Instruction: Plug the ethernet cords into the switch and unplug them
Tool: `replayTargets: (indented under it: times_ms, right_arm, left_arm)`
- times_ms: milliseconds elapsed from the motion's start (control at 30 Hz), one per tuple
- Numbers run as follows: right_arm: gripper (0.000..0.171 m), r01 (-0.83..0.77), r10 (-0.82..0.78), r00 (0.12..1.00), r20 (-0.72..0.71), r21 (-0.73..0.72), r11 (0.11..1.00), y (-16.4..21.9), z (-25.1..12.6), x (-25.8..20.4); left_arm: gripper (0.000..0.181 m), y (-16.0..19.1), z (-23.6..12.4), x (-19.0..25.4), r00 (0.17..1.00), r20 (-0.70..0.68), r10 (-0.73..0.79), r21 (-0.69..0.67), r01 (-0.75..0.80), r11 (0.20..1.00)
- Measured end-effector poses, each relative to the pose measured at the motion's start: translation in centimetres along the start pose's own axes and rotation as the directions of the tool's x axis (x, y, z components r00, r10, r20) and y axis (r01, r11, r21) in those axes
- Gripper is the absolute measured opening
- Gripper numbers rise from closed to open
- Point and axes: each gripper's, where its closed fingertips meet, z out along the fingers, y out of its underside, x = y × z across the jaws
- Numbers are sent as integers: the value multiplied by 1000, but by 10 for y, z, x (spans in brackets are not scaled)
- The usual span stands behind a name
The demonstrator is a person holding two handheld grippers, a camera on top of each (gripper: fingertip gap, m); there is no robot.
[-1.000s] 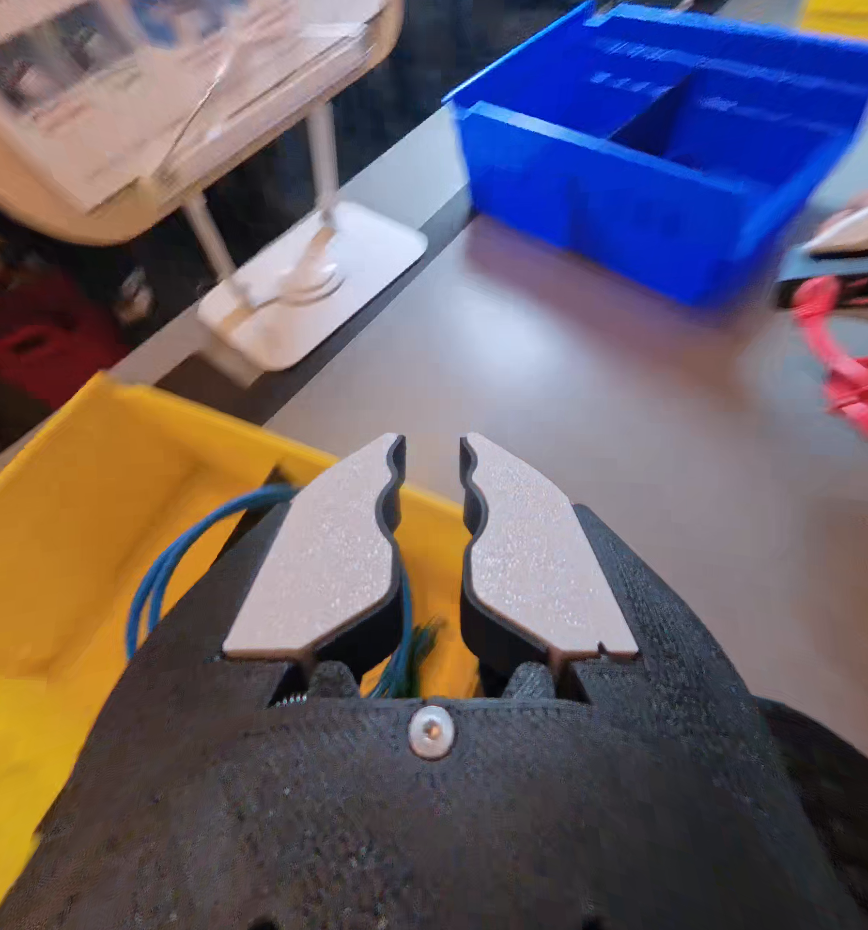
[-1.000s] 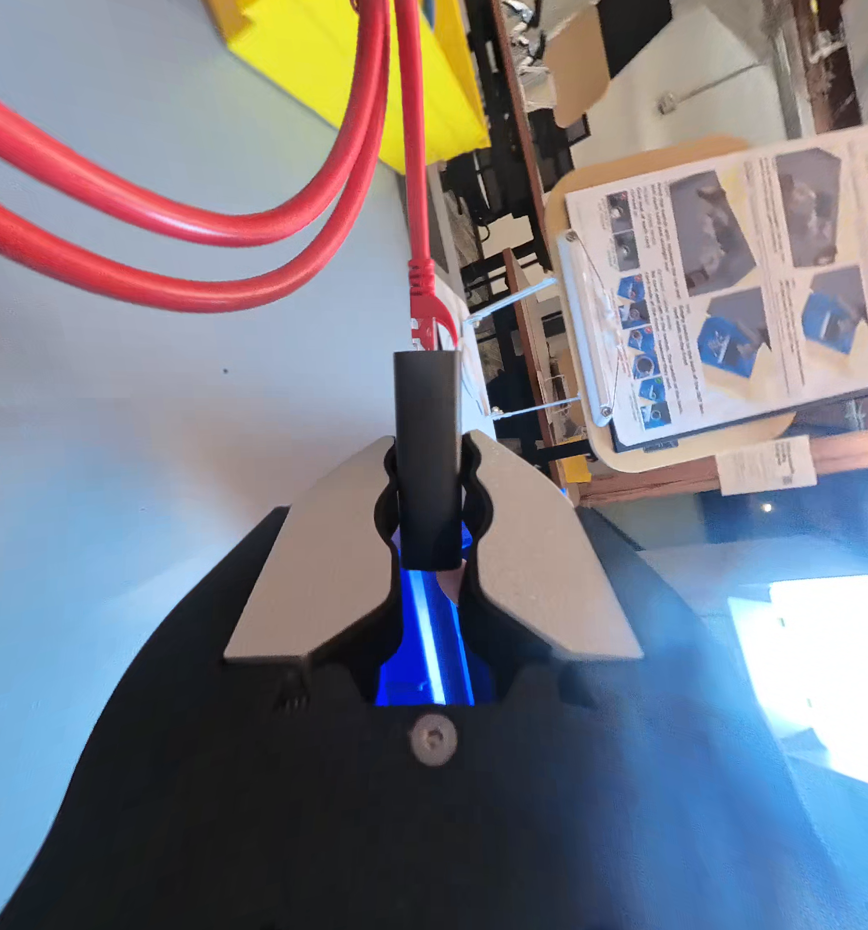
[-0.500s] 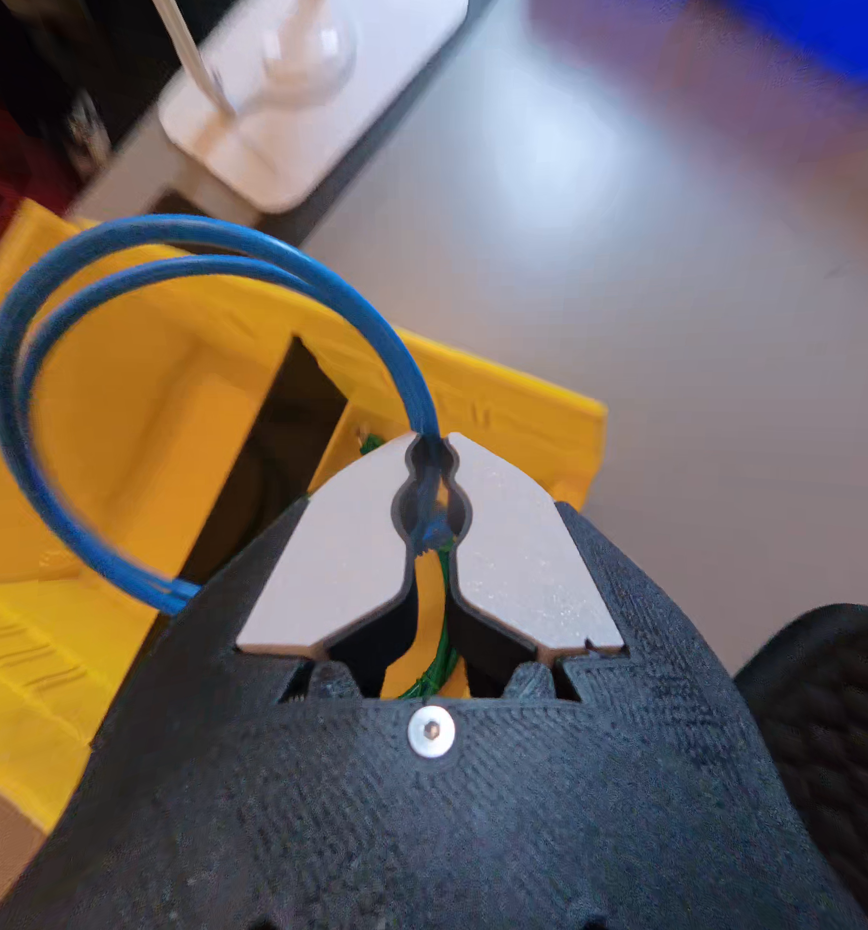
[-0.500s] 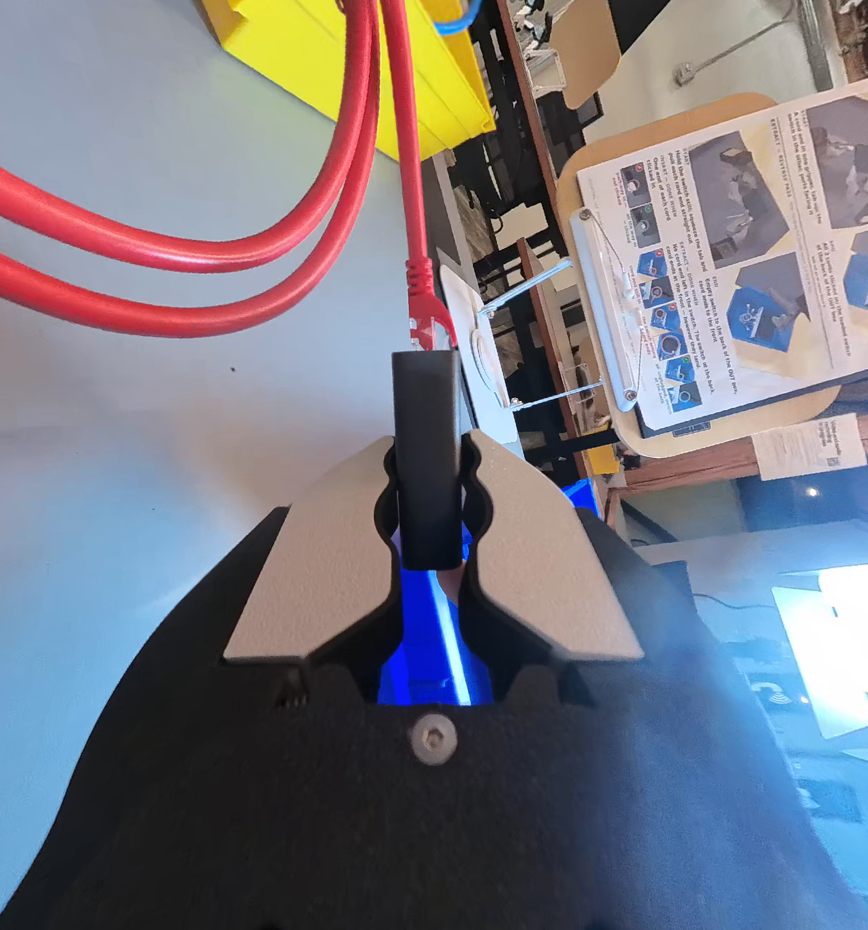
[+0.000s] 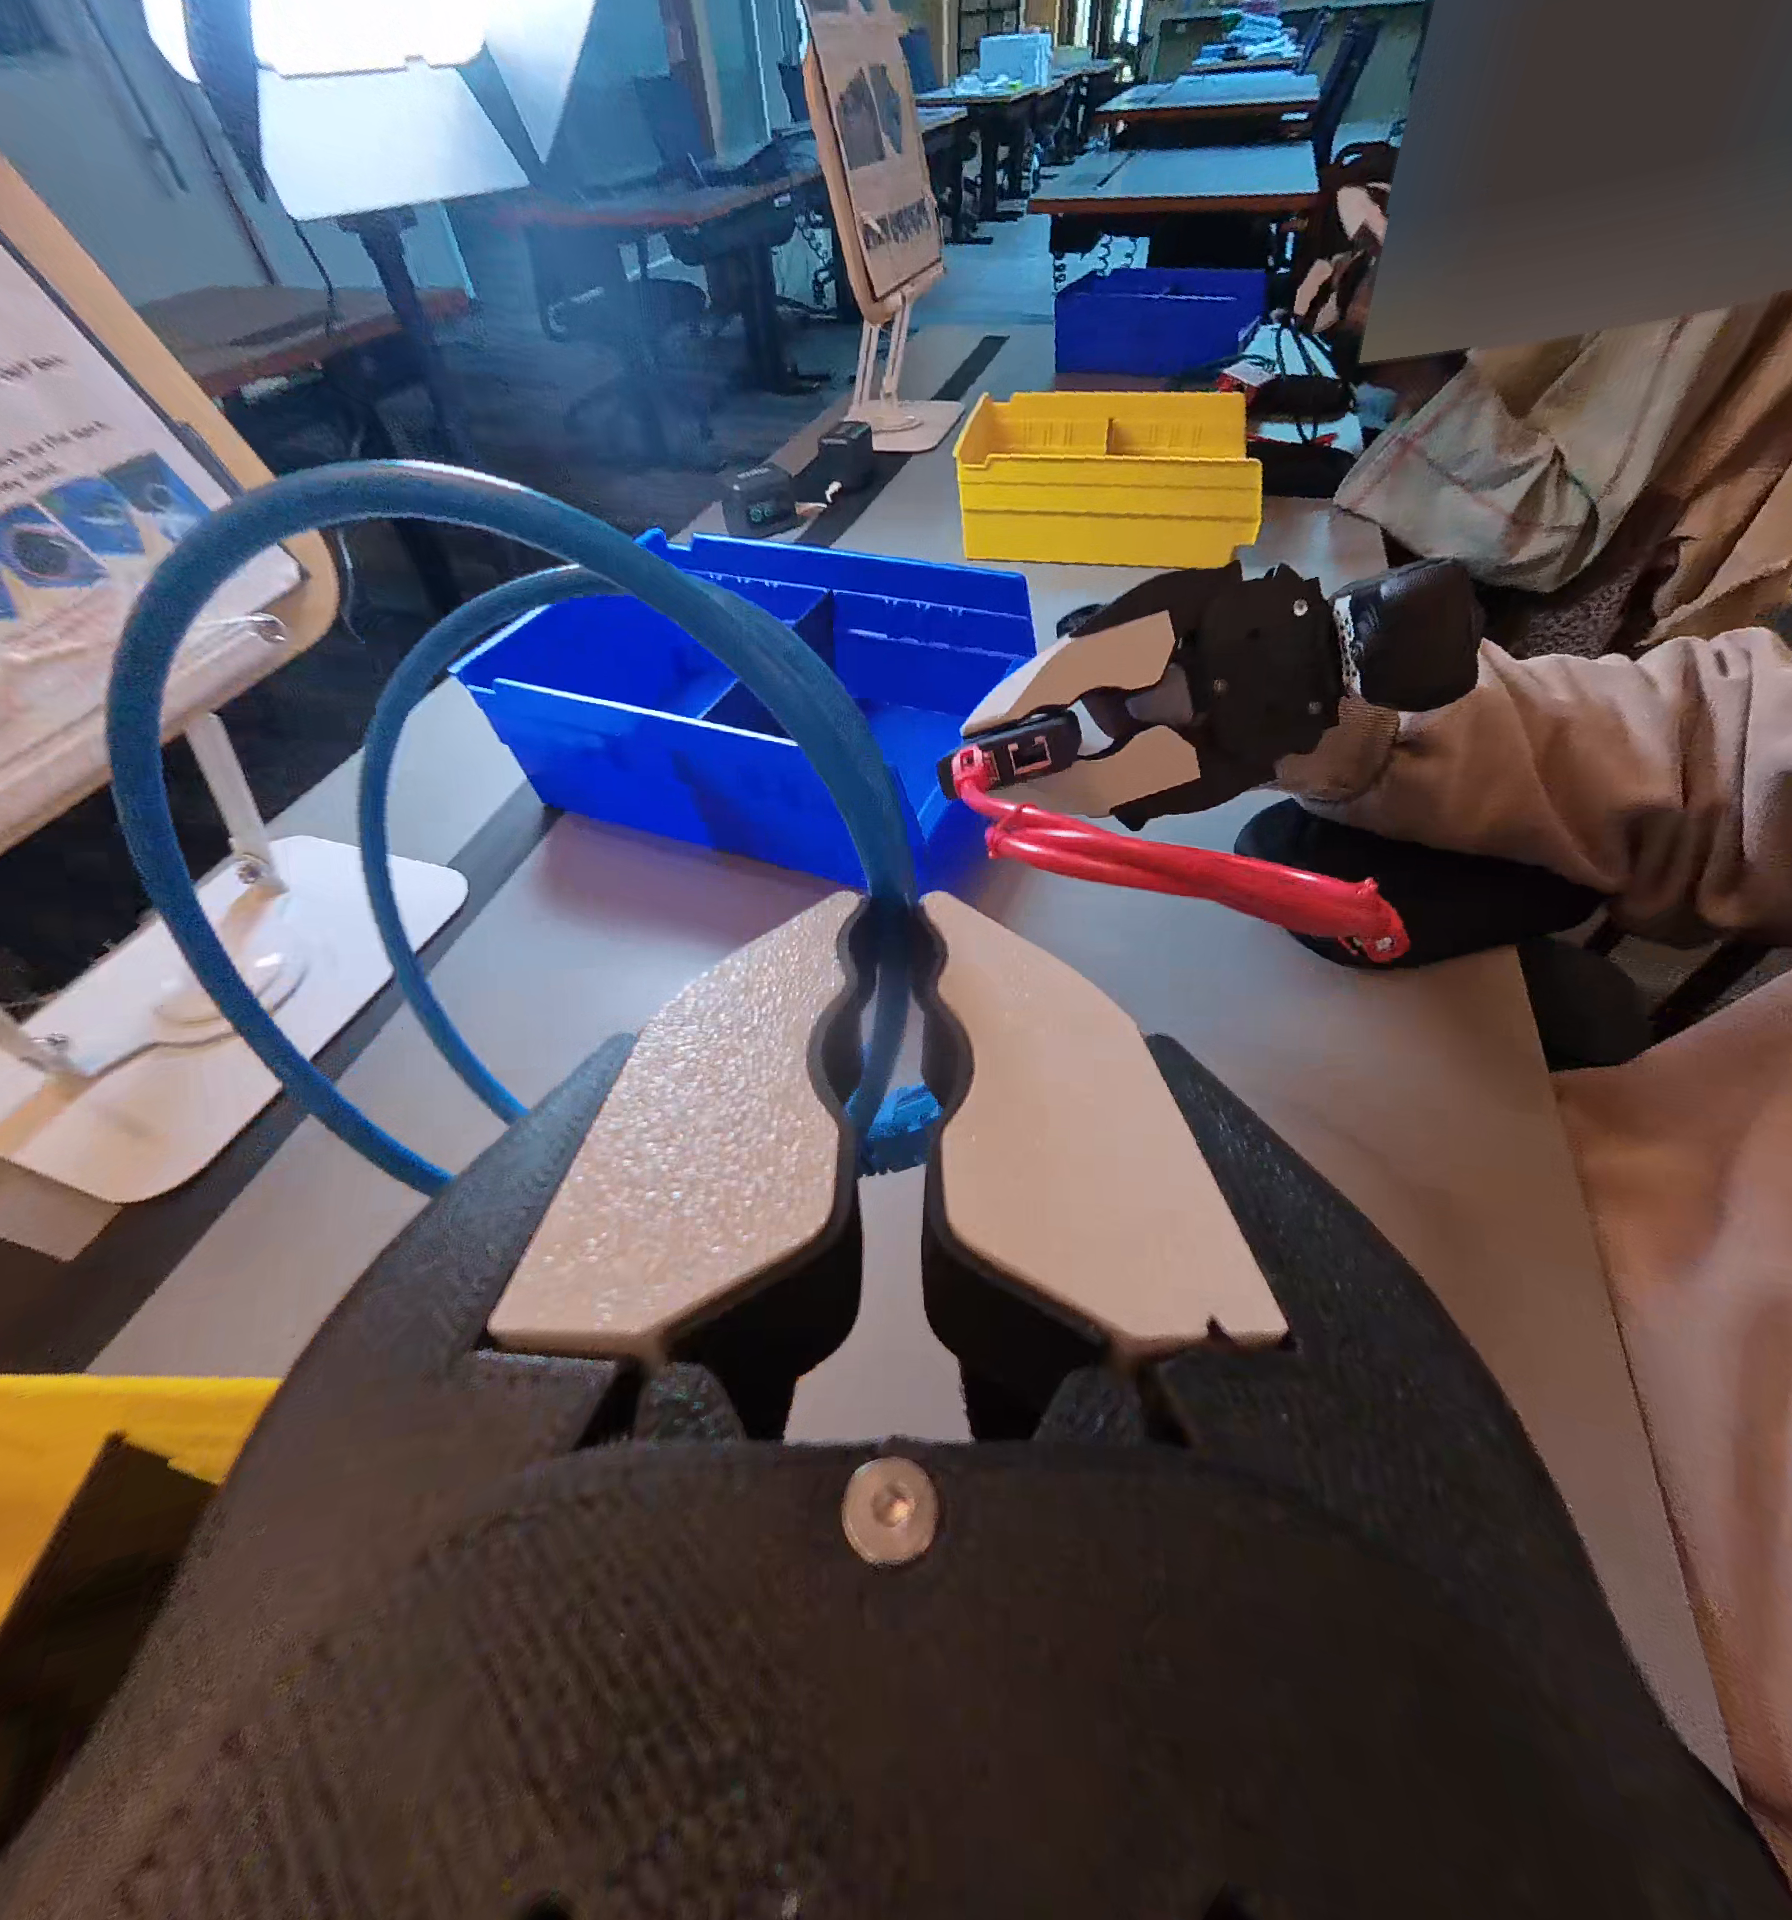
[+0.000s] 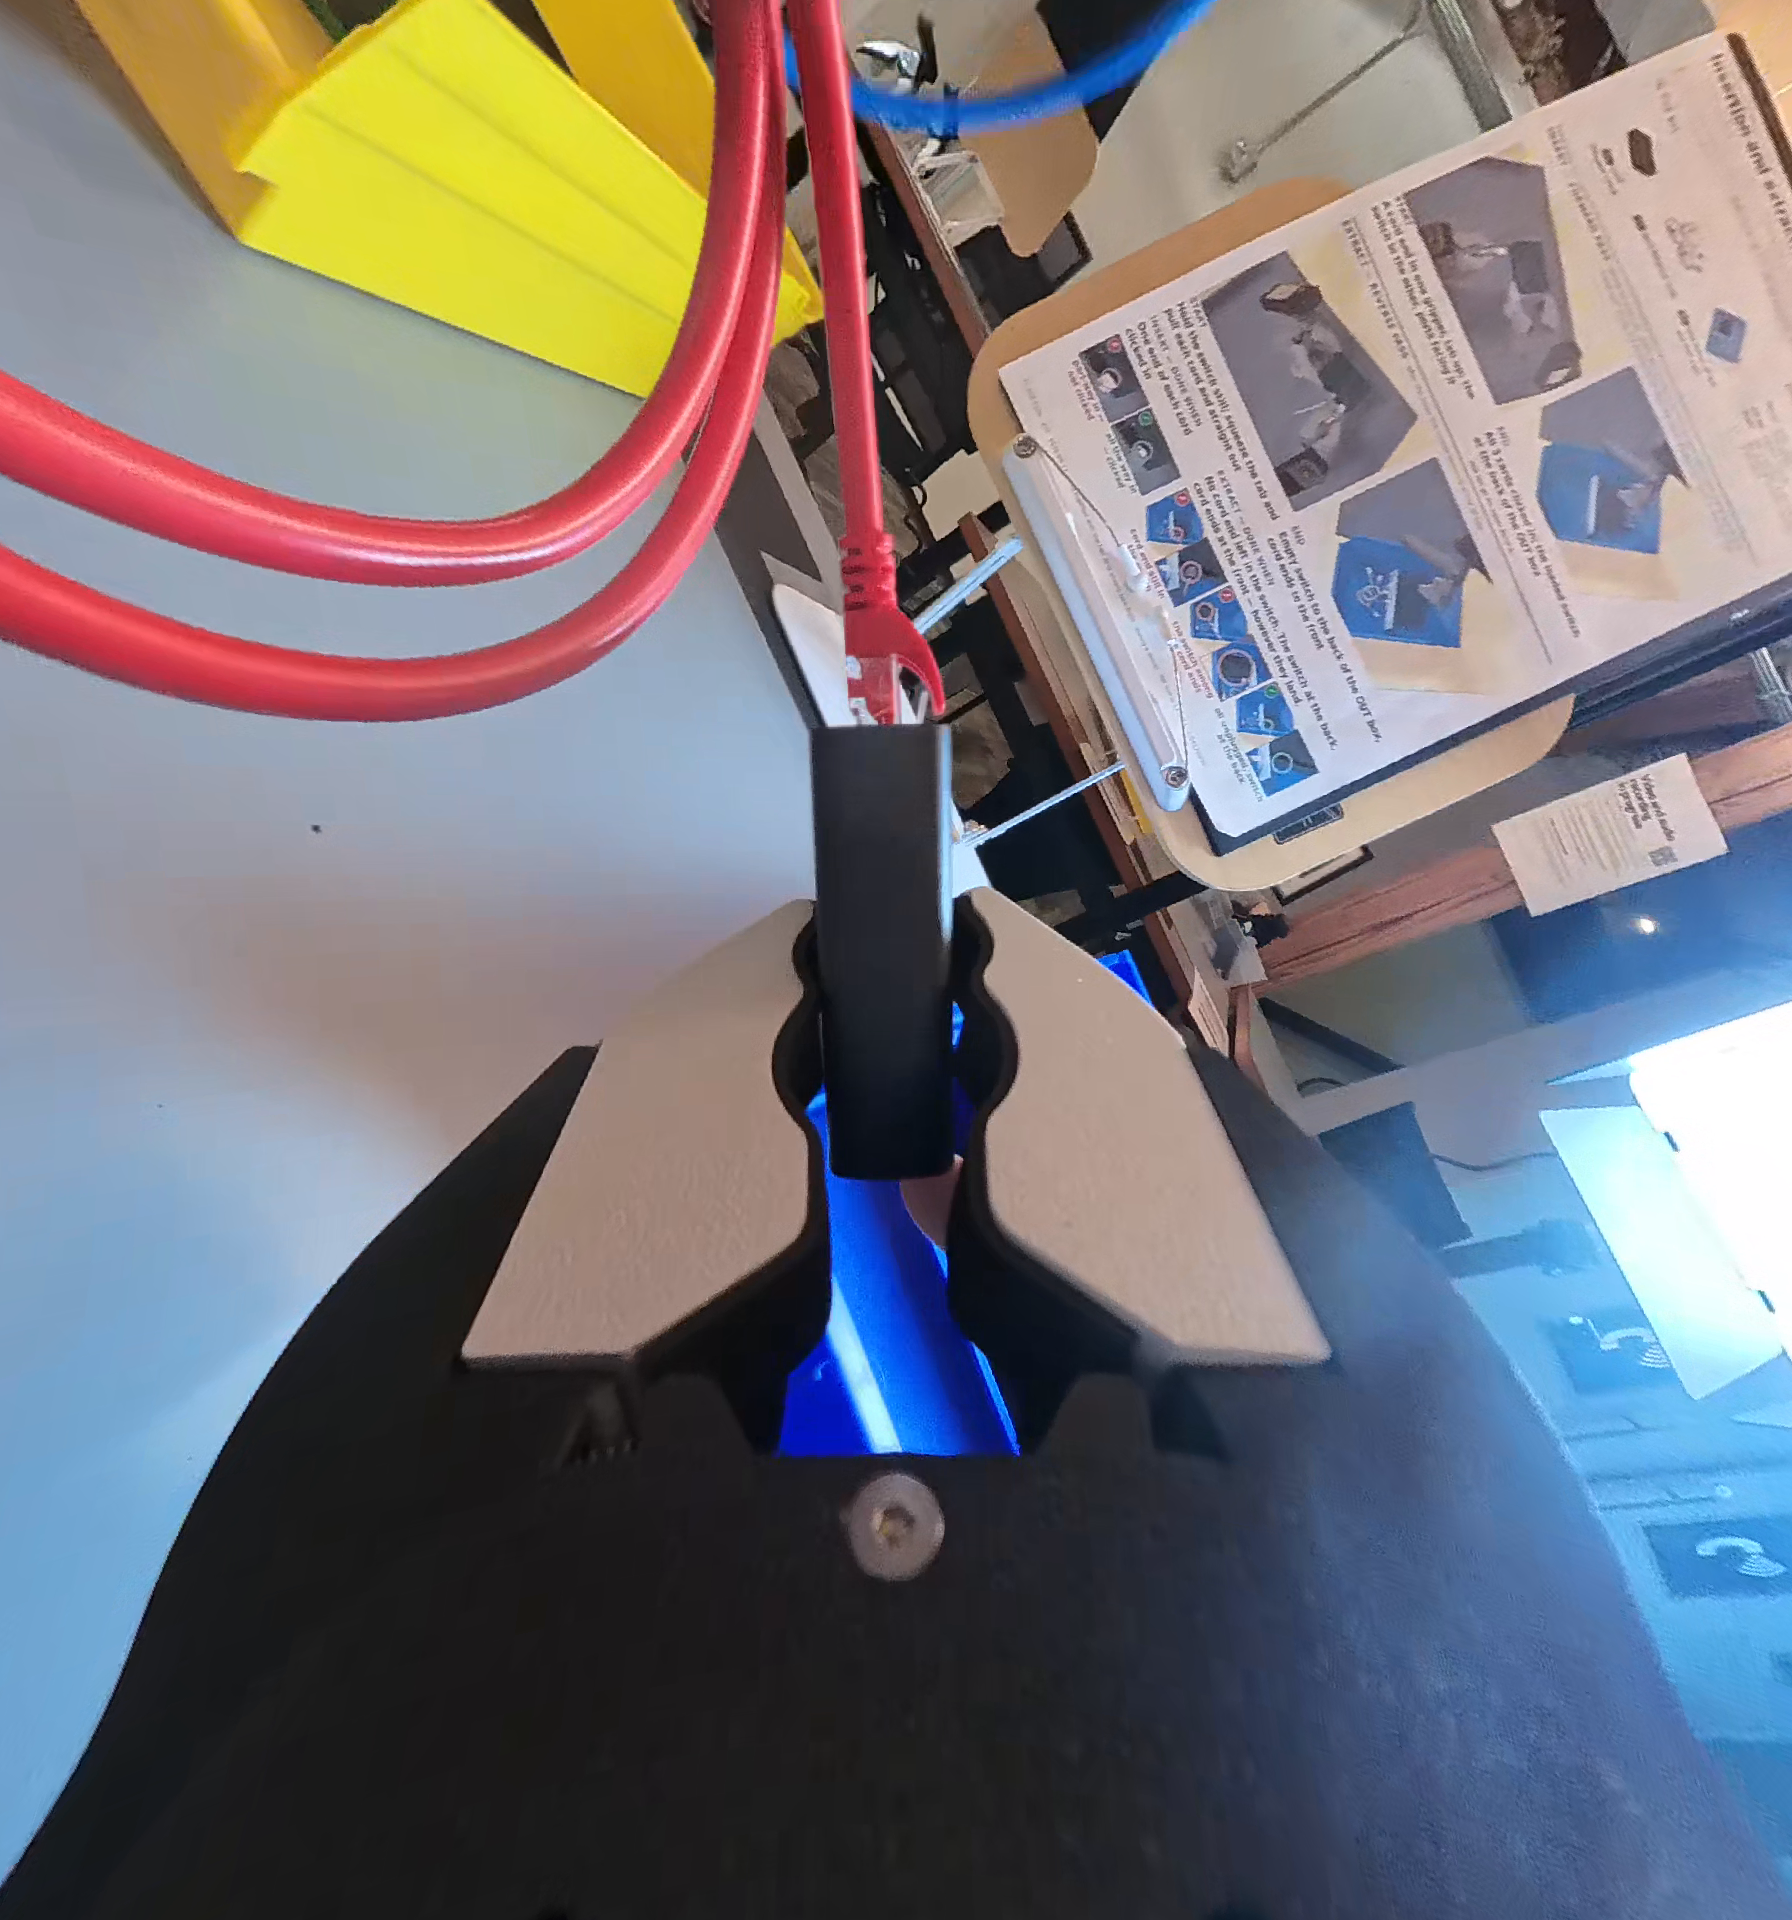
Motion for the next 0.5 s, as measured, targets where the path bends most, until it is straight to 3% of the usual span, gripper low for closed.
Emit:
replayTargets:
  times_ms: [167,300,400,500]
  right_arm:
    - [22,-17,17,1000,-16,-4,1000,5,-2,8]
    - [22,-38,37,998,-43,-10,999,11,-6,19]
    - [22,-60,60,997,-58,-10,998,16,-10,26]
    - [22,-76,75,995,-61,-10,997,19,-11,29]
  left_arm:
    - [6,6,38,15,985,-153,-79,95,94,991]
    - [6,17,64,22,923,-296,-244,200,309,930]
    - [6,50,77,33,838,-384,-388,154,473,868]
    - [8,97,80,36,825,-315,-469,44,506,861]
